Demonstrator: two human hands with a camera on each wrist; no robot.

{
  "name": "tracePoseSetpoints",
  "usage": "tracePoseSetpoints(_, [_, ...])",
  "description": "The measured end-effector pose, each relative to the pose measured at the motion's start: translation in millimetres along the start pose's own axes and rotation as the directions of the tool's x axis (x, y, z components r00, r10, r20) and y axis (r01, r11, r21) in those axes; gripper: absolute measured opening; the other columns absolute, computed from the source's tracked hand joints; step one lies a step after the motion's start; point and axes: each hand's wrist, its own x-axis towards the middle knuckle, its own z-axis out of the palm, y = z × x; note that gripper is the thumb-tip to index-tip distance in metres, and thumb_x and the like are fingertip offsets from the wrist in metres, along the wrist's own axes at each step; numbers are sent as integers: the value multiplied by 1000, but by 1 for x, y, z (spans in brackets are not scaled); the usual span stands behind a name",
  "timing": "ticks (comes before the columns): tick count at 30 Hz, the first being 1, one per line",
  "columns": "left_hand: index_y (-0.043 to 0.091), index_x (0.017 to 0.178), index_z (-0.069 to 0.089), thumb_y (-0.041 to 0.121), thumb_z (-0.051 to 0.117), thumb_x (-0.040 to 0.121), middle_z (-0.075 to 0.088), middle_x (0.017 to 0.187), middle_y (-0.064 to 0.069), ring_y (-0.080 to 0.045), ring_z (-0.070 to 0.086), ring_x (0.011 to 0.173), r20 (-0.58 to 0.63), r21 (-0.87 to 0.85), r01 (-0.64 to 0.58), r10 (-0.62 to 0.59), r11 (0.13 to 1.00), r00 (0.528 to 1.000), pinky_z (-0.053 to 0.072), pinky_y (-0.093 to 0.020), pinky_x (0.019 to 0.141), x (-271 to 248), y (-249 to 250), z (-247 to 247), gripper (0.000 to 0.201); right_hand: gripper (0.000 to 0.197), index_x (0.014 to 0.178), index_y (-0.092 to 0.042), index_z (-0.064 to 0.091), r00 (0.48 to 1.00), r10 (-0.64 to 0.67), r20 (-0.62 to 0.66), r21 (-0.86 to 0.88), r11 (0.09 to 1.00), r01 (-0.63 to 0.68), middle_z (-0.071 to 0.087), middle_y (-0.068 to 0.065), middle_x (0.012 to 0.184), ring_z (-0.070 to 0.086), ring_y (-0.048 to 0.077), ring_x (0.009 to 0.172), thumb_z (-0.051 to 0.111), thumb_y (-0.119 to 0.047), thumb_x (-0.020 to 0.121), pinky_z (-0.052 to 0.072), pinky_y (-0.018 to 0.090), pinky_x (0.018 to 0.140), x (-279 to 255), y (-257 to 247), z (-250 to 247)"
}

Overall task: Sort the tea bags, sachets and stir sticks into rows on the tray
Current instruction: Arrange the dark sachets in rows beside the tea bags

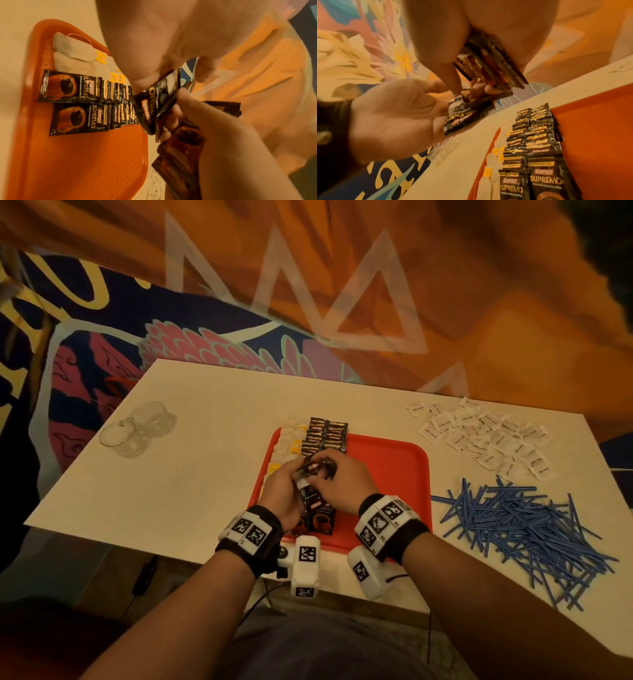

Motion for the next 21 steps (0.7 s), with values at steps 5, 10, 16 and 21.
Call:
tracePoseSetpoints(5, [1,126,56,10,46,103,68,115,-26,-36,70,93,-38,119,-1,6,993,999,56,-50,86,7,-1,-9,27,25,108,-23,62,991,104,85,239,963,-122,65,-3,79,61,11,65,64,-9,87,45,17,52,6,8,-3])
tracePoseSetpoints(10, [1,124,57,6,54,99,70,110,-22,-34,72,91,-36,139,-10,15,990,999,58,-45,75,10,4,-19,26,33,109,-15,64,979,203,13,462,867,-186,70,3,88,66,15,74,79,-20,80,52,28,64,10,17,-10])
tracePoseSetpoints(16, [0,119,60,3,52,99,68,114,-26,-39,68,99,60,96,42,-48,994,997,54,-53,92,3,9,-12,22,37,111,-18,68,939,170,298,476,826,-301,74,6,106,70,27,99,79,-35,80,54,43,91,7,16,4])
tracePoseSetpoints(21, [1,105,63,-4,46,97,69,97,-19,-30,69,81,55,69,61,-65,996,996,55,-41,76,3,9,-14,20,16,102,-20,67,912,251,326,462,799,-385,74,5,97,69,27,90,72,-20,86,53,48,93,9,16,3])
